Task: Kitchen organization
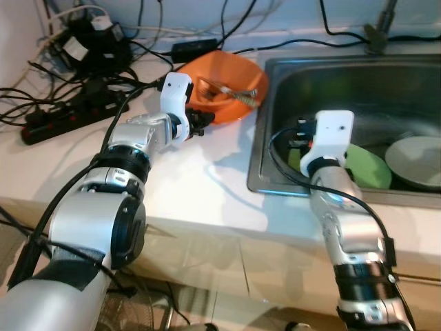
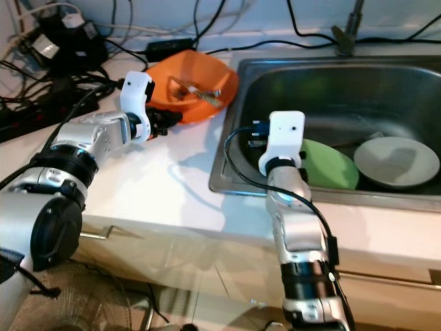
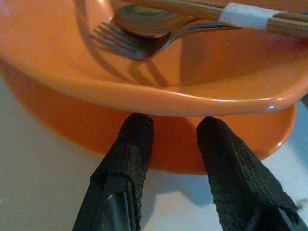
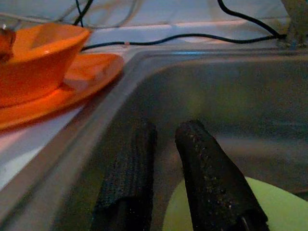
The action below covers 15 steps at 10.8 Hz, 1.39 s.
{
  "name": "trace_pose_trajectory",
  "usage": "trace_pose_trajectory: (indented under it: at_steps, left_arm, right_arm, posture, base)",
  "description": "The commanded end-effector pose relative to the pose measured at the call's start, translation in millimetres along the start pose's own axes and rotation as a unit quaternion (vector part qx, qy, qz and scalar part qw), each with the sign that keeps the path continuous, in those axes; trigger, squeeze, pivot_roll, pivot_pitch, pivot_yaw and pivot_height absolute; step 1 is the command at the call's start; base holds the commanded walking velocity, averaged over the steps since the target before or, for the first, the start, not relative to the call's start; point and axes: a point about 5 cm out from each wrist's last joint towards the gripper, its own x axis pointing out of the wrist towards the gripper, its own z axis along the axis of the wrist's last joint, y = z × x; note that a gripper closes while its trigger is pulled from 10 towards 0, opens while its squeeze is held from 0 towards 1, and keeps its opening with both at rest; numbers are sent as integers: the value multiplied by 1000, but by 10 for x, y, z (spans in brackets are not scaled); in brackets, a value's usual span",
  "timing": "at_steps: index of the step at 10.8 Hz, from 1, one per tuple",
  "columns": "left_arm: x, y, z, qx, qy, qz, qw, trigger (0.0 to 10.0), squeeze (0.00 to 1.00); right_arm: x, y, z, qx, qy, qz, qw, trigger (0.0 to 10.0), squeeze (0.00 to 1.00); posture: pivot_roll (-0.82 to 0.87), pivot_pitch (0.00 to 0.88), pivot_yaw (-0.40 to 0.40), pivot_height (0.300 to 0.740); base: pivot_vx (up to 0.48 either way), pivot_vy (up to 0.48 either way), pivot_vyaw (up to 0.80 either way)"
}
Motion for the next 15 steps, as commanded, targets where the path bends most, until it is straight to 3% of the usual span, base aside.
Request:
trace_pose_trajectory:
  at_steps: [1, 3, 5, 8, 10, 11, 13, 15]
  left_arm:
    - [-18, 66, -238, -18, 50, 1, 999, 10000, 0]
    - [-47, 28, -306, -27, 56, -13, 998, 10000, 0]
    - [-179, -41, -327, -29, 56, -35, 997, 10000, 0]
    - [-422, -337, -508, -32, 60, -83, 994, 10000, 0]
    - [-526, -402, -426, -17, -14, -55, 998, 10000, 0]
    - [-547, -402, -414, -11, -20, -47, 999, 10000, 0]
    - [-566, -449, -185, 16, -85, -37, 996, 10000, 0]
    - [-542, -458, -137, 21, -91, -37, 995, 10000, 0]
  right_arm:
    - [19, 32, 24, 7, -7, 5, 1000, 10000, 0]
    - [84, 51, -16, 8, -4, 11, 1000, 10000, 0]
    - [144, 78, -25, 9, -6, 19, 1000, 10000, 0]
    - [236, 37, -52, 9, -5, 15, 1000, 10000, 0]
    - [258, -9, -82, 8, -3, 7, 1000, 10000, 0]
    - [259, -16, -89, 8, -3, 6, 1000, 10000, 0]
    - [263, -140, -86, -1, -10, -13, 1000, 10000, 0]
    - [276, -228, -67, -6, -14, -25, 1000, 10000, 0]
  posture:
    - [58, 60, 164, 740]
    - [110, 47, 134, 740]
    - [135, 33, 123, 740]
    - [197, 32, 99, 740]
    - [208, 30, 93, 740]
    - [208, 30, 93, 740]
    - [178, 16, 104, 740]
    - [169, 13, 109, 740]
  base:
    - [0, 0, 0]
    - [0, 0, 0]
    - [0, 0, 0]
    - [0, 0, 0]
    - [0, 0, 0]
    - [0, 0, 0]
    - [0, 0, 0]
    - [0, 0, 0]
